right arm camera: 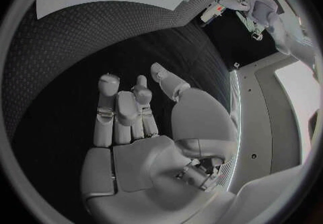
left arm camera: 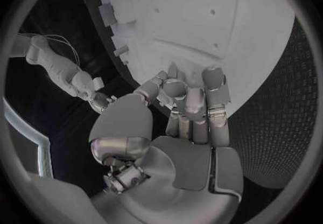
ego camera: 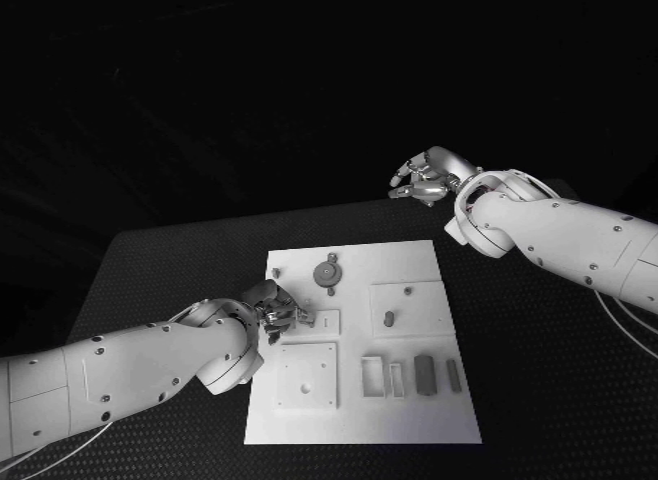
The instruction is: Assemble the parts on the task board
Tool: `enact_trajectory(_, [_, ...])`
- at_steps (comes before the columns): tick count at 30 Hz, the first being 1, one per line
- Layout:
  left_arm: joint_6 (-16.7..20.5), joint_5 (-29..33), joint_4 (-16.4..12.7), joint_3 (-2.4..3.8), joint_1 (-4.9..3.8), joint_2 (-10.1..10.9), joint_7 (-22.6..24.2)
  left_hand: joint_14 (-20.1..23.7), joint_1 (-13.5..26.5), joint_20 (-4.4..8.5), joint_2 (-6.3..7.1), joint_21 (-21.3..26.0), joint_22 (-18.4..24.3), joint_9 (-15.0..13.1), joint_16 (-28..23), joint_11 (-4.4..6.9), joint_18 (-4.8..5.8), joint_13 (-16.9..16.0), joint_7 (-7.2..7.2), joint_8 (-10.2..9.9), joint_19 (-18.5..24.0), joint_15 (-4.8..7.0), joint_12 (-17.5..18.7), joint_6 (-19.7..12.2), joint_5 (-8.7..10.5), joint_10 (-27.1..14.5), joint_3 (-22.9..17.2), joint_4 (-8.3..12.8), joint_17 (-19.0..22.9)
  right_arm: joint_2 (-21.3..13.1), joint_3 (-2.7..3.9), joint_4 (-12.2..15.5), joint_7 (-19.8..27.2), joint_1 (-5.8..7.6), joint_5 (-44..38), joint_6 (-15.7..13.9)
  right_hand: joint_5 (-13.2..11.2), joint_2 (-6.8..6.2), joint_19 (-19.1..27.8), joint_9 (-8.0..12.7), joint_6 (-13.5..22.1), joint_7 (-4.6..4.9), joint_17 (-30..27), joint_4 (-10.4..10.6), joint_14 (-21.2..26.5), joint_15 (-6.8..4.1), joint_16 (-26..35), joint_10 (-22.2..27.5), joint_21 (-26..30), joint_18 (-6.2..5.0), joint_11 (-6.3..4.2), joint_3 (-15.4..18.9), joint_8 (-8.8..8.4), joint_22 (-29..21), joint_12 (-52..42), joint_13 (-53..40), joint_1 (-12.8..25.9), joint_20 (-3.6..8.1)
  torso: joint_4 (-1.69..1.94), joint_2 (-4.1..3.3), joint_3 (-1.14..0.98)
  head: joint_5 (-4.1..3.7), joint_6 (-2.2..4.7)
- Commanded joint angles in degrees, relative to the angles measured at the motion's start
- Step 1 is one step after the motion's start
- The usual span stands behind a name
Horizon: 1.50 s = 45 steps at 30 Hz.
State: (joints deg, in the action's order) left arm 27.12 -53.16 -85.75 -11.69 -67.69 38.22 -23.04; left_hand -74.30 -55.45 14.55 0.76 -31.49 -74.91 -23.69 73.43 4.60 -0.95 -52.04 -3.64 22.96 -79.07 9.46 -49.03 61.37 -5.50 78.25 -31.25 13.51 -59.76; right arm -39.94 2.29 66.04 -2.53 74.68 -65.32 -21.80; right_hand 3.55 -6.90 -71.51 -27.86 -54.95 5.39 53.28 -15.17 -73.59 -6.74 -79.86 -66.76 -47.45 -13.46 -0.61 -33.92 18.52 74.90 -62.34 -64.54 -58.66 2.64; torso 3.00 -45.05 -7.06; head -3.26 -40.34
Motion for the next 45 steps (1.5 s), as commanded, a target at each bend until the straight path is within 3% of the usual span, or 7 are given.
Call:
enact_trajectory(1, [-0.4, -2.0, 0.1, -0.01, 0.04, -0.3, -1.0, -0.6, 0.2, 1.32, 0.37, -0.3, -1.3, -7.2, 0.4, 1.03, -1.38, 0.1, 2.86, 0.3, -1.0, 2.23, -0.2, 5.4, 0.38, -0.8, -0.1, -0.3, 0.1, 0.0, 0.04, 0.1, 0.5, 0.04, 0.3, 0.6, -0.2, 0.15, 0.0, -0.1, -0.4, 0.64, 0.1, -0.2, 0.1, 0.08, 0.3, 0.0, 0.3, -1.54, 0.16, 0.3, -0.17, 0.9, 0.2, 0.0, 0.3, 0.35, 1.16, 0.04, -0.04, 0.04, -0.02])
enact_trajectory(13, [-1.0, -4.3, 0.0, -0.02, 0.09, -0.6, -1.9, -0.5, 0.1, 1.28, 0.92, -0.5, -1.3, -7.5, 0.8, 1.26, -1.33, 0.2, 3.09, 0.8, -1.1, 2.45, -0.6, 5.7, 0.81, -0.7, 0.1, -0.5, 0.6, 0.0, 0.04, 0.3, 0.4, 0.04, 0.5, 0.6, -0.2, 0.21, 0.0, -0.1, -0.4, 0.62, 0.1, -0.1, 0.2, 0.07, 0.3, 0.1, 0.3, -1.54, 0.14, 0.3, -0.15, 0.9, 0.2, 0.0, 0.4, 0.34, 1.18, 0.01, 0.01, -0.06, 0.16])
enact_trajectory(26, [-3.0, -4.7, -0.4, -0.01, 0.10, -0.3, -2.1, -0.5, -0.1, 1.13, 1.38, -0.9, -1.3, -7.8, 1.4, 1.46, -1.17, 0.4, 3.31, 1.3, -1.3, 2.64, -0.8, 6.1, 1.52, -0.5, 0.2, -0.8, 1.0, -0.1, 0.04, 0.3, 0.3, 0.03, 0.8, 1.1, -0.2, 0.16, 0.0, -0.2, -0.5, 0.59, 0.1, -0.1, 0.2, 0.06, 0.3, 0.1, 0.4, -1.54, 0.12, 0.3, -0.09, 0.9, 0.2, 0.0, 0.6, 0.34, 1.23, -0.02, 0.06, -0.13, -0.18])
enact_trajectory(33, [-3.4, -4.1, -0.5, -0.01, 0.10, -0.2, -1.8, -0.3, 1.1, 0.93, -0.86, -1.4, -1.3, -8.2, 2.2, 1.69, -0.93, 0.8, 3.57, 1.9, -1.1, 2.84, -1.1, 6.6, -0.09, -0.3, 0.6, -1.4, 1.7, 0.0, 0.04, 0.2, 0.3, 0.03, 0.8, 1.3, -0.2, 0.18, 0.0, -0.2, -0.6, 0.58, 0.1, -0.1, 0.2, 0.05, 0.3, 0.1, 0.4, -1.54, 0.11, 0.3, -0.08, 0.9, 0.2, 0.0, 0.6, 0.34, 1.21, -0.01, 0.04, -0.10, -0.17])
enact_trajectory(45, [-3.7, -3.8, -0.4, -0.01, 0.11, -0.2, -2.0, -0.1, 2.2, 0.87, -1.29, -1.8, -1.3, -8.4, 2.8, 1.79, -0.85, 0.9, 3.68, 2.2, -1.0, 2.92, -1.4, 6.8, -0.62, -0.3, 1.0, -1.3, 2.1, 0.2, 0.04, 0.1, 0.3, 0.03, 0.8, 1.4, -0.2, 0.22, 0.0, -0.2, -0.6, 0.56, 0.1, -0.1, 0.2, 0.03, 0.3, 0.1, 0.4, -1.54, 0.09, 0.3, -0.04, 0.9, 0.2, 0.0, 0.6, 0.34, 1.22, -0.01, 0.02, -0.11, -0.27])
